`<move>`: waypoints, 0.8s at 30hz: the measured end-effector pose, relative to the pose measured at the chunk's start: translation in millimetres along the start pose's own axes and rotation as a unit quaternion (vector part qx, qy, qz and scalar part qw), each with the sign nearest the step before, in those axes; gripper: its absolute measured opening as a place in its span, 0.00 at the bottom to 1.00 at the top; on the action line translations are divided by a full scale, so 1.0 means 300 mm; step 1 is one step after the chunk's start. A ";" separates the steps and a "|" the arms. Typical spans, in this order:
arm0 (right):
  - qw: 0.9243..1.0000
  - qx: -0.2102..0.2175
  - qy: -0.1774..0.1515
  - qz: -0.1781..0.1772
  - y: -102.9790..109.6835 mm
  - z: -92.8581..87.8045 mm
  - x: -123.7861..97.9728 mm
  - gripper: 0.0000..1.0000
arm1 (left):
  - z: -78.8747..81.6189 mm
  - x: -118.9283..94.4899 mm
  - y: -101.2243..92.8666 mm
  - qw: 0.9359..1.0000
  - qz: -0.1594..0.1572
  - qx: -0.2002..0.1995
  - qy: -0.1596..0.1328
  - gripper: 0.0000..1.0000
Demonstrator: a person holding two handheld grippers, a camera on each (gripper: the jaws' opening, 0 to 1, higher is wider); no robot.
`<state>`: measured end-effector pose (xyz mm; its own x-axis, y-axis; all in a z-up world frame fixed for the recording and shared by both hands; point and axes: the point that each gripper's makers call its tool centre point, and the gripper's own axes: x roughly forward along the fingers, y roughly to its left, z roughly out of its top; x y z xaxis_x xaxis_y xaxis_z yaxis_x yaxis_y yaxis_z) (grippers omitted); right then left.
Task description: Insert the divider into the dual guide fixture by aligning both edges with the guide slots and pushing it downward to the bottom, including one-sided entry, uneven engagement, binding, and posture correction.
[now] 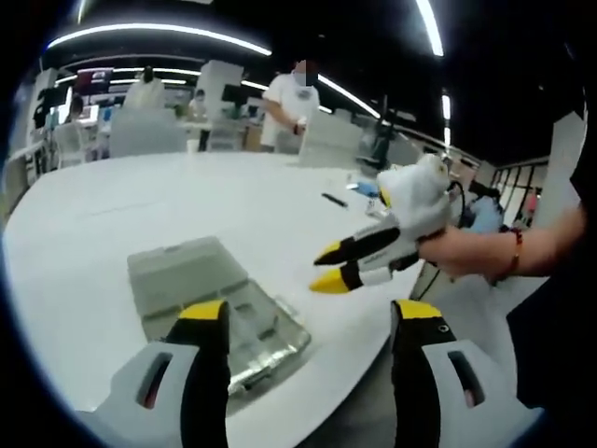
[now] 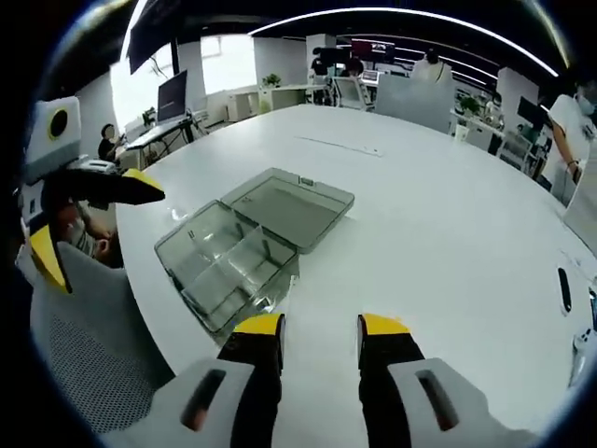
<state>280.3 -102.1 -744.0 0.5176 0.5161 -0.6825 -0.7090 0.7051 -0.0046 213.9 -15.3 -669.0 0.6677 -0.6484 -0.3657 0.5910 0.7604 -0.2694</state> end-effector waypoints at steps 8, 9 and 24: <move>0.999 -0.006 -0.029 0.012 0.051 0.060 -0.032 0.27 | 0.017 0.007 0.007 0.999 0.005 -0.029 -0.014 0.65; 0.999 -0.007 -0.034 0.013 0.057 0.069 -0.036 0.27 | 0.018 0.008 0.008 0.999 0.005 -0.033 -0.016 0.65; 0.997 -0.005 -0.072 0.034 0.134 0.139 -0.071 0.27 | 0.033 0.009 0.030 0.996 0.021 -0.083 -0.038 0.59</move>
<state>260.8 -64.5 -699.3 0.5306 0.6283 -0.5690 -0.7500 0.6608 0.0303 225.6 -10.7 -663.6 0.7268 -0.6113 -0.3131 0.4822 0.7788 -0.4011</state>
